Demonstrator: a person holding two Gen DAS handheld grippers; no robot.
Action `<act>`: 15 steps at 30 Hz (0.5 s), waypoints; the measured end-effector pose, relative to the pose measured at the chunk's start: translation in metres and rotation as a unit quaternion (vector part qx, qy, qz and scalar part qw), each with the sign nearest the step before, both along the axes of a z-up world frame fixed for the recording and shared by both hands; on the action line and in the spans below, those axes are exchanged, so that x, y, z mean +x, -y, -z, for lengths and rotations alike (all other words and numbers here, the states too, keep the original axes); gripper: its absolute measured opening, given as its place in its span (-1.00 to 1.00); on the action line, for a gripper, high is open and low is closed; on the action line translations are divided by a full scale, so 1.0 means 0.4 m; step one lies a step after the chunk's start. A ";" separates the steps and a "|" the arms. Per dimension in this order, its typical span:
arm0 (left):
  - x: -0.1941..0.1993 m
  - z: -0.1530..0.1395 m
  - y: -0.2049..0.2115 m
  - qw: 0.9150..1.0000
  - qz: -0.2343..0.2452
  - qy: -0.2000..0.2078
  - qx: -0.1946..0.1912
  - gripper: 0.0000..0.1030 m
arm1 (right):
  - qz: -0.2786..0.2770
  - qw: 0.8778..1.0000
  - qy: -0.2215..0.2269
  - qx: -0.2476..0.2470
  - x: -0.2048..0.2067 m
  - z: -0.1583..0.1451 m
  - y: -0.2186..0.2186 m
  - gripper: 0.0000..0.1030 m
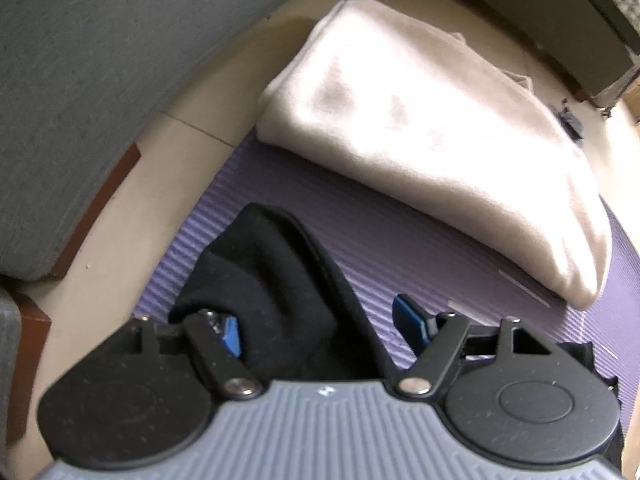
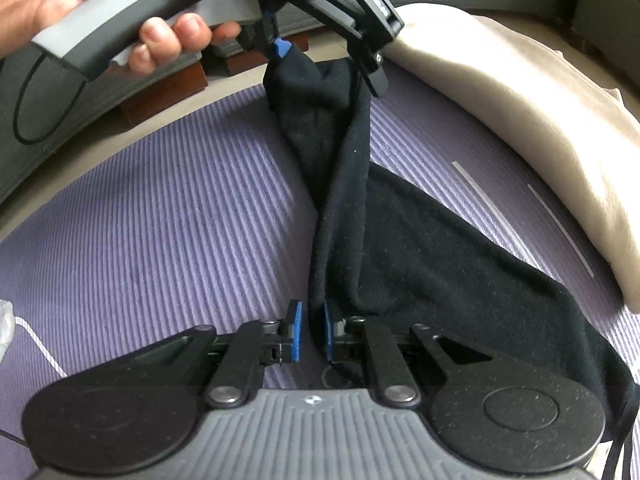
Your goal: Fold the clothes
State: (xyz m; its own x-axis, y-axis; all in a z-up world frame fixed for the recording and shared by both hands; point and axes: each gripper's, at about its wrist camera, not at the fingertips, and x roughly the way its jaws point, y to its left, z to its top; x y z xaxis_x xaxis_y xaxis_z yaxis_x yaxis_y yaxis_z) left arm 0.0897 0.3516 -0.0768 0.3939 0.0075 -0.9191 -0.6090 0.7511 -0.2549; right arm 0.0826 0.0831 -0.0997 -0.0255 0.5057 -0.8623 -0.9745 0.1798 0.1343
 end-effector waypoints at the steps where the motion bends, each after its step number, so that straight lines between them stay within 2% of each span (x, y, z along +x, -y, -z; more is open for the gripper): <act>1: 0.007 0.008 0.001 1.000 -0.003 -0.006 -0.002 0.16 | 0.000 1.000 0.000 0.000 -0.001 -0.001 0.002 -0.78; 4: 0.022 0.020 0.004 1.000 -0.001 -0.014 0.008 0.09 | 0.001 1.000 0.000 0.000 -0.005 0.001 0.003 -0.76; 5: 0.026 0.020 0.009 1.000 0.003 -0.016 0.017 -0.03 | 0.001 1.000 0.000 0.000 -0.006 0.001 0.002 -0.75; 6: 0.031 0.019 0.016 0.999 0.009 -0.019 0.030 -0.21 | 0.001 1.000 0.001 0.000 -0.007 0.002 0.002 -0.75; 7: 0.031 0.017 0.020 0.999 0.012 -0.018 0.037 -0.64 | 0.000 1.000 0.002 0.000 -0.009 0.002 0.002 -0.75; 8: 0.027 0.015 0.021 0.999 0.013 -0.013 0.038 -0.69 | 0.001 1.000 0.002 0.000 -0.009 0.001 0.003 -0.75; 15: -0.030 -0.025 0.020 0.998 0.030 0.027 0.045 -0.72 | 0.001 1.000 0.005 0.002 -0.013 0.001 0.009 -0.74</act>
